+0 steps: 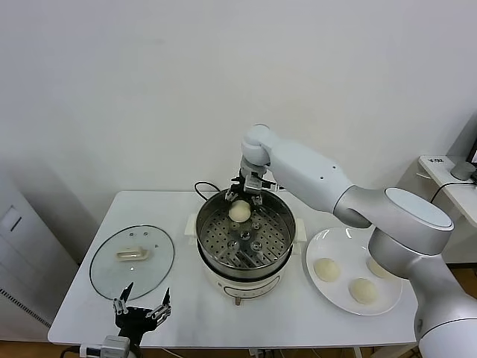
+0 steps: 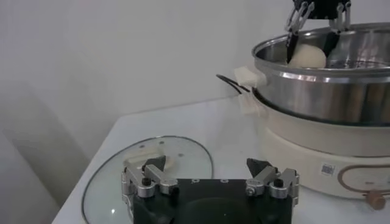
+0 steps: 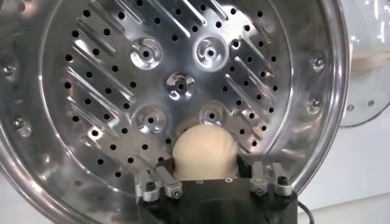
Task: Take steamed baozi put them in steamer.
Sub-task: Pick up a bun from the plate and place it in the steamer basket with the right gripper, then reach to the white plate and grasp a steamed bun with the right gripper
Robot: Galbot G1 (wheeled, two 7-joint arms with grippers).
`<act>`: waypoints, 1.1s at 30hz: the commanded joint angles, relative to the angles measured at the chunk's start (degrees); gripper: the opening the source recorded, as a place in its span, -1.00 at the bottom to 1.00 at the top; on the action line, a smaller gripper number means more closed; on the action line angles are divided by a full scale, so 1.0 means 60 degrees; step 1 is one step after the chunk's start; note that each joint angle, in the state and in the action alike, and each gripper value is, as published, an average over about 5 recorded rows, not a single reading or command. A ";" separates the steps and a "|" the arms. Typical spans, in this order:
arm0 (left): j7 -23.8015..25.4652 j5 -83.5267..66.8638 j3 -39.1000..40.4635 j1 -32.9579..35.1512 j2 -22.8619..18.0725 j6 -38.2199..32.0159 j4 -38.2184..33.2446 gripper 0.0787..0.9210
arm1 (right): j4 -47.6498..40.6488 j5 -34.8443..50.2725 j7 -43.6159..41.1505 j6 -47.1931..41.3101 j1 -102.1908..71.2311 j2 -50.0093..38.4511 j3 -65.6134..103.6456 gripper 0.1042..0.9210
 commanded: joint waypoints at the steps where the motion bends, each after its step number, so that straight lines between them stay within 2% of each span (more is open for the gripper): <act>1: 0.0004 0.0015 0.0011 0.0005 -0.0468 0.0004 -0.0002 0.77 | 0.0873 0.1512 -0.0655 -0.1557 0.0427 -0.0537 -0.0391 0.74; 11: 0.0053 0.0074 0.0099 0.0043 -0.0468 0.0062 -0.0113 0.77 | 0.3714 0.5589 -0.1139 -0.7991 0.3346 -0.3707 -0.1961 0.76; 16: 0.0113 0.0022 0.0155 -0.0006 -0.0468 0.0140 -0.0105 0.77 | 0.4183 0.6620 -0.1098 -1.0251 0.4422 -0.5121 -0.2646 0.76; 20: 0.0200 -0.0070 0.0192 -0.0079 -0.0415 0.0228 -0.0095 0.77 | 0.4518 0.6761 -0.0933 -1.1902 0.4813 -0.6246 -0.3069 0.76; 24: 0.0299 -0.0247 0.0183 -0.0118 -0.0304 0.0327 -0.0120 0.77 | 0.4798 0.6661 -0.0961 -1.2710 0.4879 -0.7300 -0.3522 0.76; 33: 0.0388 -0.0618 0.0114 -0.0072 -0.0223 0.0465 -0.0171 0.77 | 0.6048 0.5825 -0.0726 -1.2661 0.2998 -0.8478 -0.3006 0.76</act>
